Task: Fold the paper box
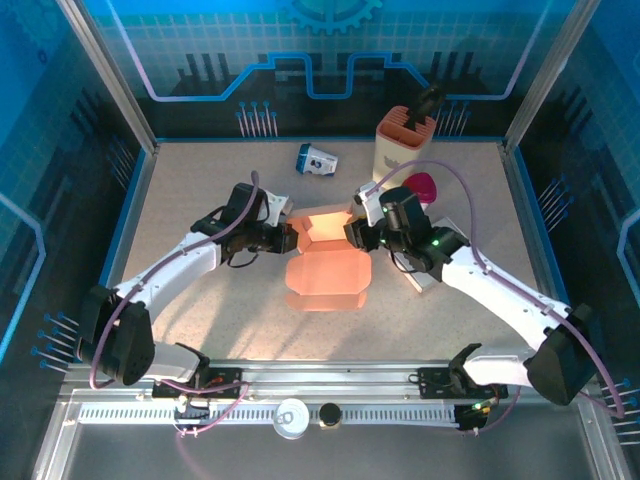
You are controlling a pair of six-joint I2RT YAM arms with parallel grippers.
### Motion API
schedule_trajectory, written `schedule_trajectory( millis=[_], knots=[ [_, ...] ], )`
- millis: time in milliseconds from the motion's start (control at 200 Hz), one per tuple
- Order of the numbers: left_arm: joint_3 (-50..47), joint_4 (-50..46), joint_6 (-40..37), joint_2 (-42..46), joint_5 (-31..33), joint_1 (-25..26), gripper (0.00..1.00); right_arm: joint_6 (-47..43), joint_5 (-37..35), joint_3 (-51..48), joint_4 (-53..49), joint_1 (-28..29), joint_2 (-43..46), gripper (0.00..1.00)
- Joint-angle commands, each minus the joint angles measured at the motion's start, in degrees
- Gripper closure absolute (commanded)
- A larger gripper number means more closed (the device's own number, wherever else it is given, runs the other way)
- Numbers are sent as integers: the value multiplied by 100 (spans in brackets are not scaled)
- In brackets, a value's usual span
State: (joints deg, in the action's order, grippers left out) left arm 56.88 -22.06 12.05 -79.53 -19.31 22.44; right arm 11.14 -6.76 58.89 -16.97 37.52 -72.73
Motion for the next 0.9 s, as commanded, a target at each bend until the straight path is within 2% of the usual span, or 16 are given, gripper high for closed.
schedule_trajectory(
  millis=[0, 100, 235, 365, 470, 575, 705, 820, 895],
  knots=[
    [240, -182, 101, 122, 113, 107, 100, 147, -1206, 241, -204, 289, -226, 61],
    [295, -235, 157, 62, 236, 186, 100, 345, -2104, 371, -329, 532, -461, 64],
    [389, -375, 253, -18, 517, 299, 100, 767, -3401, 797, -837, 872, -916, 78],
    [442, -428, 487, -95, 862, 440, 100, 1600, -4530, 1442, -1802, 1132, -1450, 100],
    [475, -448, 695, -206, 1068, 541, 100, 2241, -5180, 1745, -2348, 1375, -1733, 100],
    [549, -605, 868, -310, 1256, 618, 100, 2774, -5438, 2072, -2952, 1503, -2049, 100],
    [505, -620, 1089, -297, 1402, 673, 100, 4152, -5866, 2628, -4354, 1597, -2550, 100],
    [366, -496, 1199, -270, 1461, 682, 100, 4039, -5801, 2603, -4185, 1688, -2631, 100],
    [254, -378, 1221, -317, 1489, 680, 100, 3729, -5599, 2431, -3723, 1706, -2553, 100]
  ],
)
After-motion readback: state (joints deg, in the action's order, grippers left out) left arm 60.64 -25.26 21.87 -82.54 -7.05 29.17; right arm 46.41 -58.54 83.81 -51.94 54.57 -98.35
